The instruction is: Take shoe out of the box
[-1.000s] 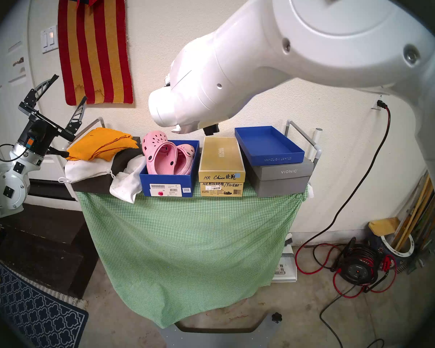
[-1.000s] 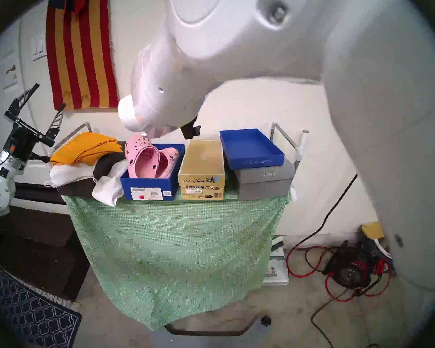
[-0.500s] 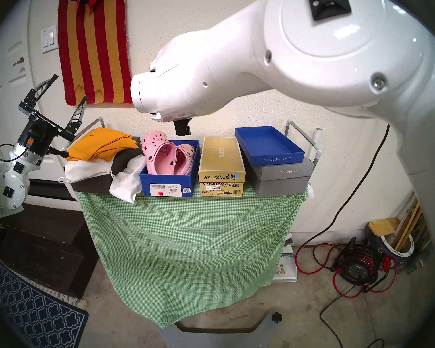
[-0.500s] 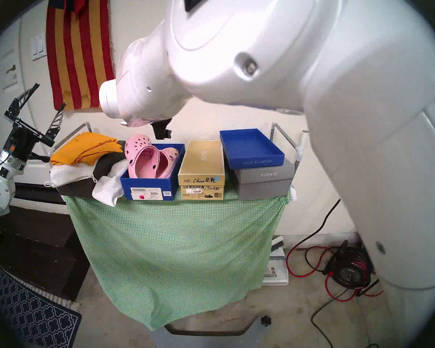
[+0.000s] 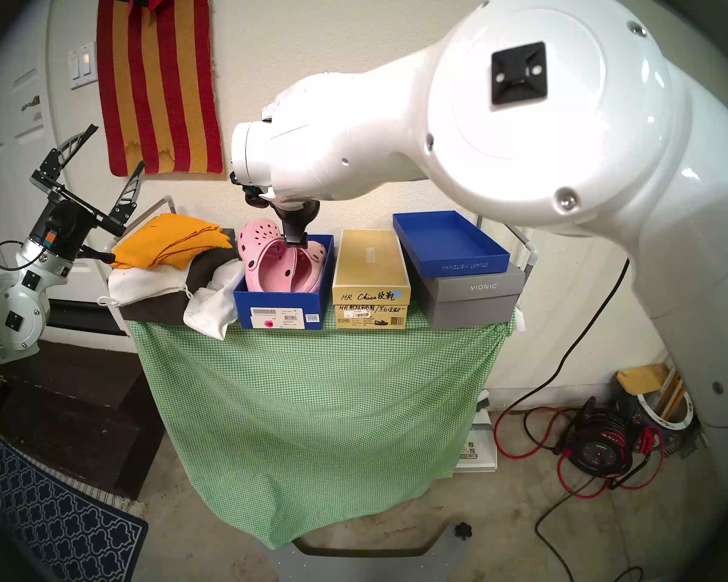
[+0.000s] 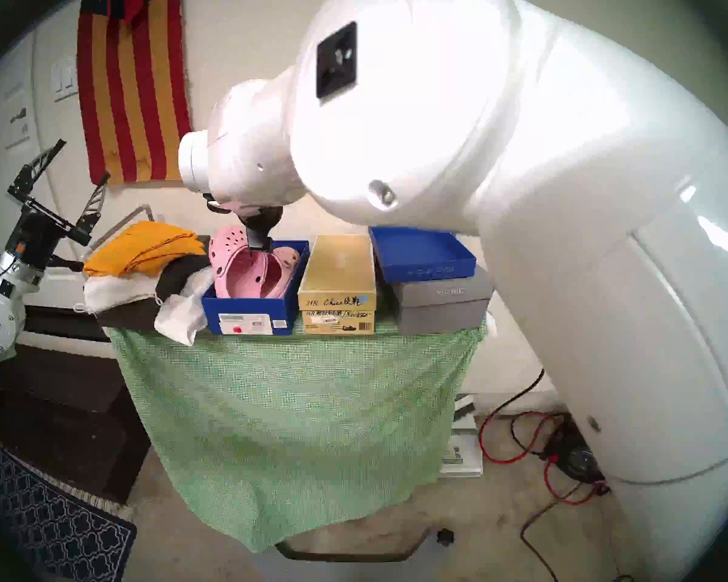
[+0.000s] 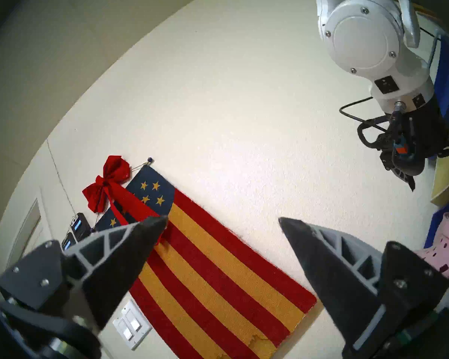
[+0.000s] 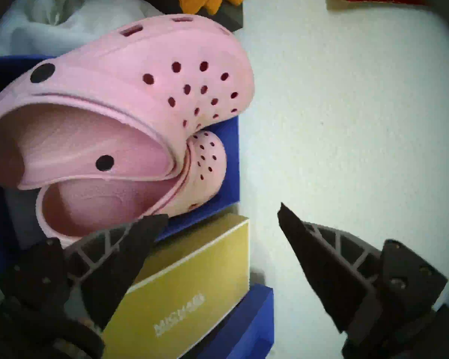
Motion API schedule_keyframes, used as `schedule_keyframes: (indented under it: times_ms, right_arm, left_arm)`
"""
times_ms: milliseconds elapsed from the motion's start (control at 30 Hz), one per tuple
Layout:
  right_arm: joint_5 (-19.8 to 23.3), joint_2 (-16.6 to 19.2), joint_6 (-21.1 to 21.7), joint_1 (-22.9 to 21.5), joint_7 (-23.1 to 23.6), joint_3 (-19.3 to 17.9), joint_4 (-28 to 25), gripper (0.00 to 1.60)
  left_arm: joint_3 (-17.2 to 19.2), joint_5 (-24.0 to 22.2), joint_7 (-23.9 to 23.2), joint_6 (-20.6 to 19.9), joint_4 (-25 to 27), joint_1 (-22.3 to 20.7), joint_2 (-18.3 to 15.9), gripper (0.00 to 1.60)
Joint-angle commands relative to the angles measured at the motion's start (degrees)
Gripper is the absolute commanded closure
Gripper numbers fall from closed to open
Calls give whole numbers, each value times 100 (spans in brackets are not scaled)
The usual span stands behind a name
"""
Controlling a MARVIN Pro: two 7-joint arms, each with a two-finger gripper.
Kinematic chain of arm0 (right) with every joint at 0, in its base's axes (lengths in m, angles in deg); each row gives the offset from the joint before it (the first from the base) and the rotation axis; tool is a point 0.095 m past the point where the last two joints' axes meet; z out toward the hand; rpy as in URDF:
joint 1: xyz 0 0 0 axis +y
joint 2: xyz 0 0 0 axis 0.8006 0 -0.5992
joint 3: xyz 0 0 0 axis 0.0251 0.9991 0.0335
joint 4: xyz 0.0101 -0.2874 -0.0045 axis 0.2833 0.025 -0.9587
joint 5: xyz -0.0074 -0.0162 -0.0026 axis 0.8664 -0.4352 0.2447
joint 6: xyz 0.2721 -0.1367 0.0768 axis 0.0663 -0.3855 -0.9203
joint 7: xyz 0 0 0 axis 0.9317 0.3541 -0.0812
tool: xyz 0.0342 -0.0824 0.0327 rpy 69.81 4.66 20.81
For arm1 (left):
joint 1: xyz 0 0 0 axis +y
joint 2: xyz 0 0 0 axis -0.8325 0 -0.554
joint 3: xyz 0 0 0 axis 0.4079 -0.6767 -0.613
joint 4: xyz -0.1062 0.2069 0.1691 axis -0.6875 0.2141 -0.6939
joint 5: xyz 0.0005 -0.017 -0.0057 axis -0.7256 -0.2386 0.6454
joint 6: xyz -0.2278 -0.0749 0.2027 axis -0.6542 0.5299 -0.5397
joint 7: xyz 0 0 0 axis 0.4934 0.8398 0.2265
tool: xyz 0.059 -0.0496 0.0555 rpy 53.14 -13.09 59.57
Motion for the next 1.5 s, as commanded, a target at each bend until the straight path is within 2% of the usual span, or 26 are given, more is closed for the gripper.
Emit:
schedule_keyframes:
  times_ms: [0, 267, 567, 900, 1067, 1467]
  right_arm:
    - [-175, 4, -100, 227, 619, 148, 447, 0]
    - [-381, 4, -380, 624, 1197, 271, 907, 0]
    - [-533, 4, -638, 1111, 1343, 279, 1309, 0]
    - [-848, 4, -898, 1393, 1445, 287, 1589, 0]
    - [-1250, 4, -1154, 1444, 1131, 308, 1567, 0]
    - [-2103, 4, -1829, 1745, 329, 104, 1523, 0]
  left_arm:
    - [11, 7, -7, 3, -3, -1, 2, 0]
    - [7, 6, -9, 2, -2, -6, 1, 0]
    - [1, 5, -11, 1, 0, -13, 1, 0]
    - [-5, 3, -14, 0, 1, -19, 0, 0]
    - [-6, 2, -15, 0, 2, -22, 0, 0]
    - [-11, 1, -19, -1, 3, -28, -1, 0]
